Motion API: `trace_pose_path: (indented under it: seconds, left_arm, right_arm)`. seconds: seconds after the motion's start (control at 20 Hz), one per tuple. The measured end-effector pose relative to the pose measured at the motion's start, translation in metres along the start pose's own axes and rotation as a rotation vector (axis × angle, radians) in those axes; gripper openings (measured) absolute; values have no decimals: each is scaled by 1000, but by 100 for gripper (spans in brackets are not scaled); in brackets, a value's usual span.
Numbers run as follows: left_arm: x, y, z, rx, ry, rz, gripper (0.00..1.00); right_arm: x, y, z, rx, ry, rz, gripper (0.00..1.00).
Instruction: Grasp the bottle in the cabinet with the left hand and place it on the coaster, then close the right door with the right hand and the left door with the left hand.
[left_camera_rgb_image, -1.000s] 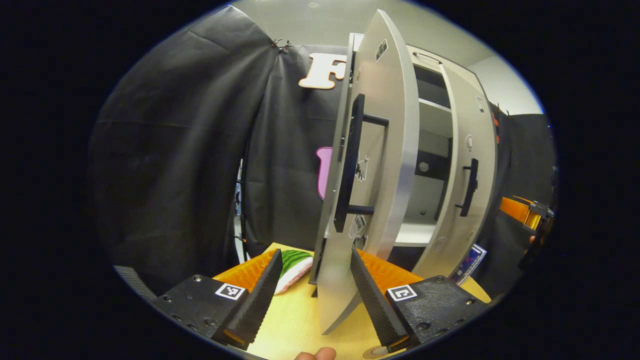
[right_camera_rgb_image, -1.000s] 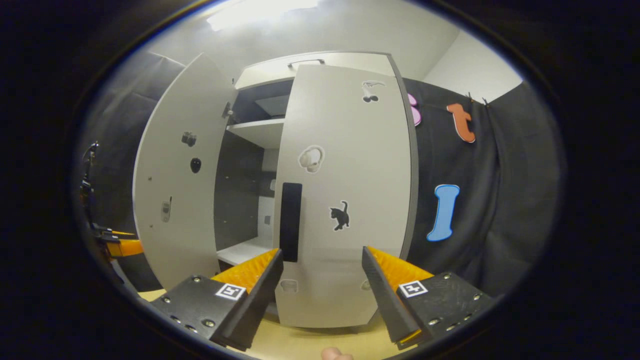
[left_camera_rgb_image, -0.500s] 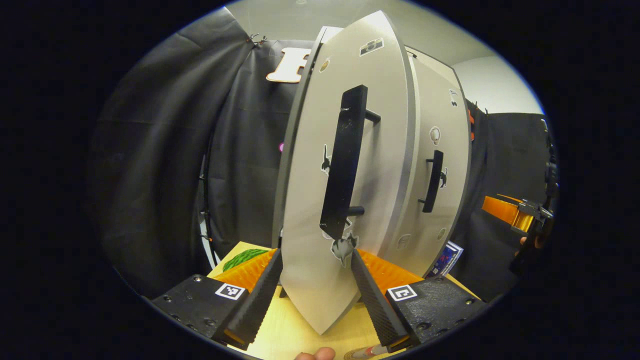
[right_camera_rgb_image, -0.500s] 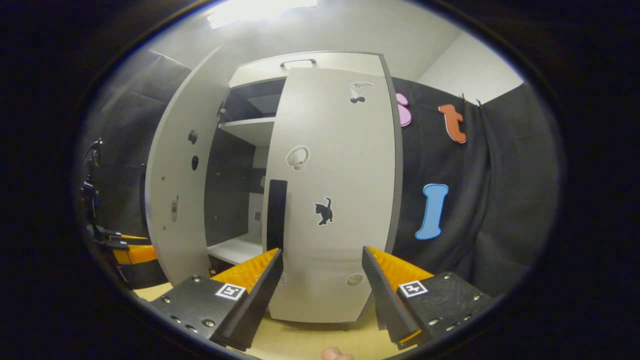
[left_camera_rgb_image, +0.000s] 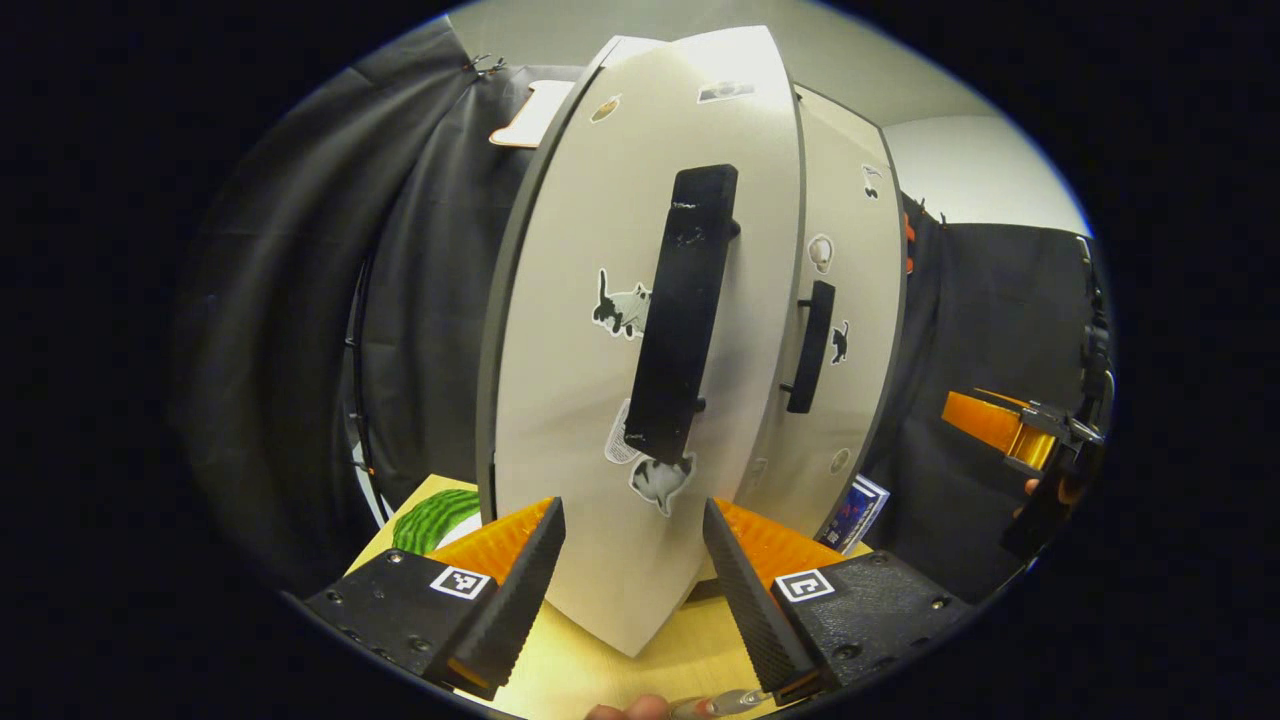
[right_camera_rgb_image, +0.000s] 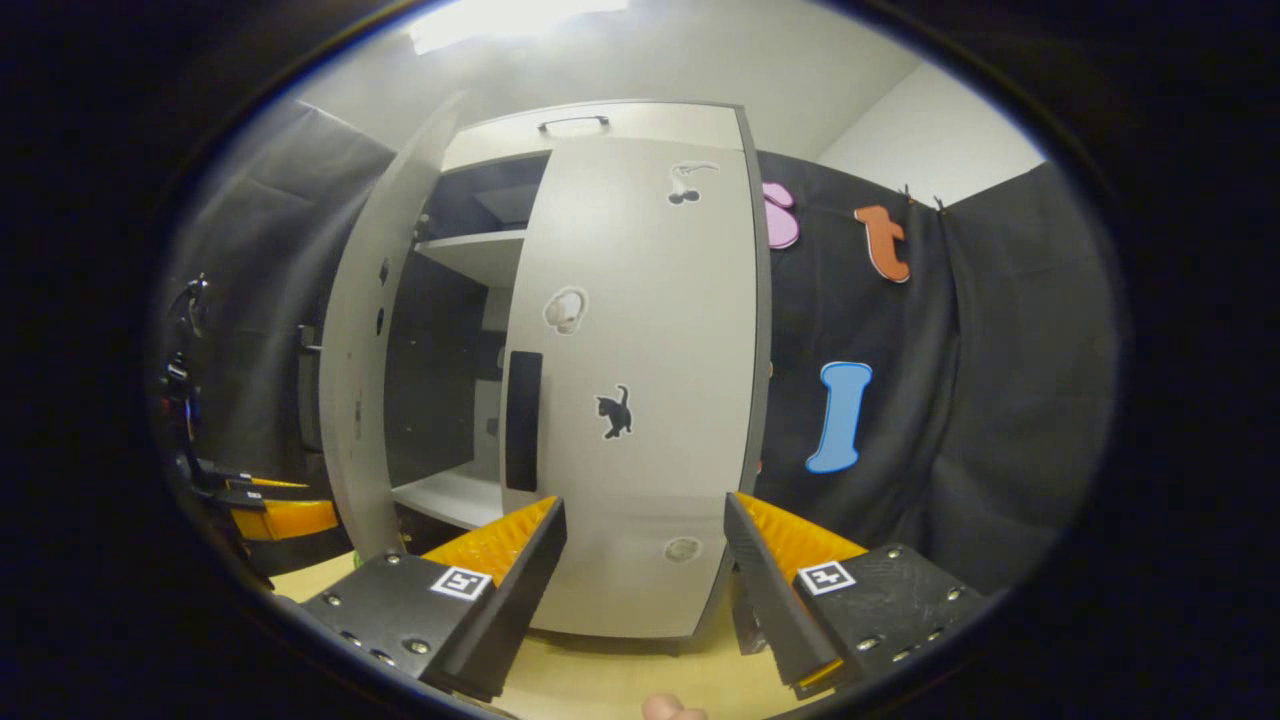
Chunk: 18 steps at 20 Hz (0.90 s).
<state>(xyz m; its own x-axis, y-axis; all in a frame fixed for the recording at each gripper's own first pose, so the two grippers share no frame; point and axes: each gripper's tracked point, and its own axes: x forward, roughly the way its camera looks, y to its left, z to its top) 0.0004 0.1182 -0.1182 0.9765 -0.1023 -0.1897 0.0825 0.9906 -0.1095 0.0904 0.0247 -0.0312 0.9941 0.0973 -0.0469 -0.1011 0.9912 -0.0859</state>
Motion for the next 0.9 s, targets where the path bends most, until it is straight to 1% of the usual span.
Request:
trace_pose_path:
  seconds: [0.9]
  left_arm:
    - [-1,-10,-5,25,14,-2,88]
  right_arm:
    - [-5,-8,-11,16,20,-14,96]
